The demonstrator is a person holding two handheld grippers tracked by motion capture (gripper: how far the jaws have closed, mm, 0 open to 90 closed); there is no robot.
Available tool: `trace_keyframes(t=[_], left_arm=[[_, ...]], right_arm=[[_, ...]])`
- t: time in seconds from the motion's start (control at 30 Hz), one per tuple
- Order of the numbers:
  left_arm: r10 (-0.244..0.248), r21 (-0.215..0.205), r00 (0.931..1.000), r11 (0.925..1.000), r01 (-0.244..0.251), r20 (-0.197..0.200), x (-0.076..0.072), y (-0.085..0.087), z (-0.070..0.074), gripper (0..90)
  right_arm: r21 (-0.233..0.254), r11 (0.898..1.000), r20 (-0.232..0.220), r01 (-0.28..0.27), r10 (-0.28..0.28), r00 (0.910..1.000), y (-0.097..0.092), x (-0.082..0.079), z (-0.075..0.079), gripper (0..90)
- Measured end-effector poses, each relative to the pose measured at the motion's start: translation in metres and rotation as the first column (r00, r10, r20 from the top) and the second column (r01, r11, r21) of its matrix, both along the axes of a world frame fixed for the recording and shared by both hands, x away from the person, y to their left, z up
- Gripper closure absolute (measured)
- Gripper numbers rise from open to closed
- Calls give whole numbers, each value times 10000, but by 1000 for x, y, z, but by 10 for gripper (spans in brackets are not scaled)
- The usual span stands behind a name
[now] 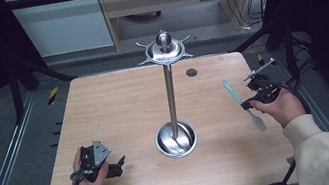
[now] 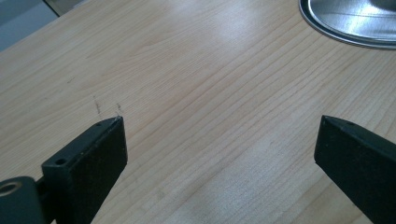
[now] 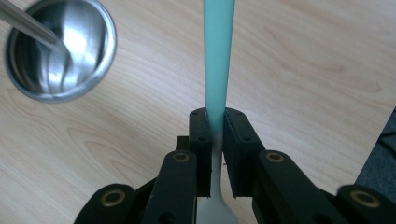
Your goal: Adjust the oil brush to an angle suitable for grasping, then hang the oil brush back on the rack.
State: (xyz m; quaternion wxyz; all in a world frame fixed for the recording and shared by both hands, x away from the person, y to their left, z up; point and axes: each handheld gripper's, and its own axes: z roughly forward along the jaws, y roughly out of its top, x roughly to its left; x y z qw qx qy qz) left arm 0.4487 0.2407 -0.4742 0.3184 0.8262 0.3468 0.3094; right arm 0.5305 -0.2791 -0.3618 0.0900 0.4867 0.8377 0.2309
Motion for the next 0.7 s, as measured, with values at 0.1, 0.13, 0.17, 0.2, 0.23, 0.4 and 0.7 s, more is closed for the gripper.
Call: trace_keyframes(t=[0.1,0.13,0.17,0.2,0.23,0.4,0.7], left_arm=[[2,-24,10000,10000,-2,16,0,-1,0,22],[4,12,10000,10000,-4,16,-1,-1,0,22],[6,6,10000,10000,-6,22,-1,-1,0,22],[14,24,10000,10000,-14,19,-1,-1,0,22],[14,24,10000,10000,-14,19,-1,-1,0,22],[0,26,10000,10000,0,8,-1,-1,0,22],[4,35,10000,10000,-4,29,-1,0,0,22]], right_arm=[[337,9994,354,-83,71,9993,1,-5,11,824],[421,9990,505,-124,102,9987,1,-7,14,823],[473,9988,645,-161,130,9978,1,-9,17,823],[600,9980,825,-218,168,9964,2,-12,20,823],[719,9971,967,-234,164,9952,2,-15,24,823],[1248,9908,1759,-530,305,9839,5,-30,38,823],[1591,9822,2856,-994,506,9570,12,-49,56,823]])
